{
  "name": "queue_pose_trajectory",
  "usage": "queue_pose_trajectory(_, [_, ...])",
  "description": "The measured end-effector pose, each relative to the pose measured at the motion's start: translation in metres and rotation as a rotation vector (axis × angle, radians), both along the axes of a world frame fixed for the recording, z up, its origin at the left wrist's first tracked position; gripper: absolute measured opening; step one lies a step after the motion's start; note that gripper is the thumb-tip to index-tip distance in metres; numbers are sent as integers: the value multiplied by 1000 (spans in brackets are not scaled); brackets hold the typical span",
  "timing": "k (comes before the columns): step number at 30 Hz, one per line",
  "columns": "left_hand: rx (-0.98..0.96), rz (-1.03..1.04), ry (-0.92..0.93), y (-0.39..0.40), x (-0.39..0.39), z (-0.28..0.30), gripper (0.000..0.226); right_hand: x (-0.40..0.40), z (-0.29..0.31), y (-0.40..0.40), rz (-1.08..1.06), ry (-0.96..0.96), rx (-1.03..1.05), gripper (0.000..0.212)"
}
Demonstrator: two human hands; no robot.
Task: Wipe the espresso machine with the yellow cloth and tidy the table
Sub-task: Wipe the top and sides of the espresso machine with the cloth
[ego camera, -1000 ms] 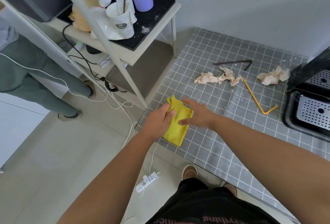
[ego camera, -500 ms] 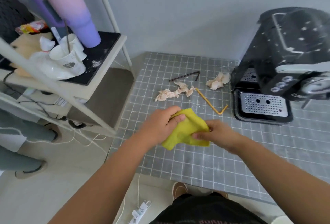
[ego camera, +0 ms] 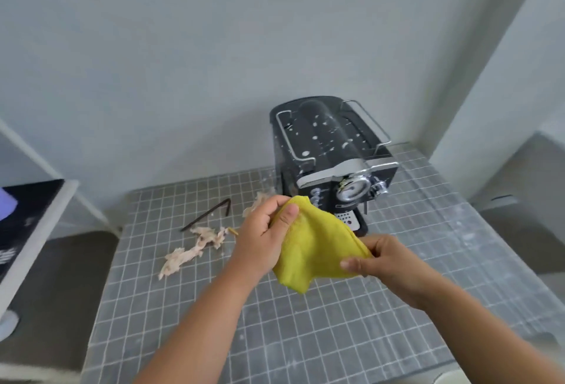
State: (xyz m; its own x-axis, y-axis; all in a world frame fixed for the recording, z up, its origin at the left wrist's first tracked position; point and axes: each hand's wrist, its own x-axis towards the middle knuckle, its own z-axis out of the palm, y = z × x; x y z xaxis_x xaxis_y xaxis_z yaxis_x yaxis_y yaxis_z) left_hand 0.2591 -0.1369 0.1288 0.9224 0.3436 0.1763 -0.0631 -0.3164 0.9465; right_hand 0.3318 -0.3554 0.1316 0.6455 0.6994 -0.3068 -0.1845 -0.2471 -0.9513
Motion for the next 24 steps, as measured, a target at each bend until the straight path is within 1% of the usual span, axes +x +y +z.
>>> queue_pose_trajectory(1, [-4,14,-8,-4,6,4,21,2,3,-5,-53,-3,35,21])
queue_pose_trajectory(2, [-29,23,-18,-8,12,7,20,6,4,-10,-117,5,107,23])
queue_pose_trajectory(4, [-68,44,-44,-15,21,13,20,16,10,-17,-260,34,283,51])
queue_pose_trajectory(5, [-71,59,-61,-20,24,16,20,21,16,-19,-310,41,357,59])
queue_pose_trajectory(6, [-71,73,-79,-24,27,18,21,27,21,-21,-343,37,414,61])
queue_pose_trajectory(8, [-78,98,-115,-33,33,23,22,40,33,-20,-407,5,468,51])
queue_pose_trajectory(11, [-47,187,-163,-46,42,35,20,63,49,-14,-504,-126,415,24])
queue_pose_trajectory(13, [11,286,-169,-51,51,42,19,82,61,-5,-522,-299,322,13])
queue_pose_trajectory(15, [70,398,-169,-50,62,45,24,103,73,6,-518,-482,229,20])
queue_pose_trajectory(16, [126,457,-176,-49,69,46,24,112,79,11,-528,-535,198,24])
queue_pose_trajectory(17, [188,513,-191,-48,74,47,23,120,83,15,-551,-552,183,26])
queue_pose_trajectory(18, [237,557,-216,-48,79,49,22,125,85,17,-581,-527,190,27])
queue_pose_trajectory(20, [272,608,-259,-52,88,52,22,131,86,17,-618,-435,239,37])
queue_pose_trajectory(22, [274,648,-281,-58,93,56,23,133,84,12,-529,-395,297,39])
queue_pose_trajectory(24, [234,675,-312,-62,97,60,28,133,83,3,-328,-330,367,41])
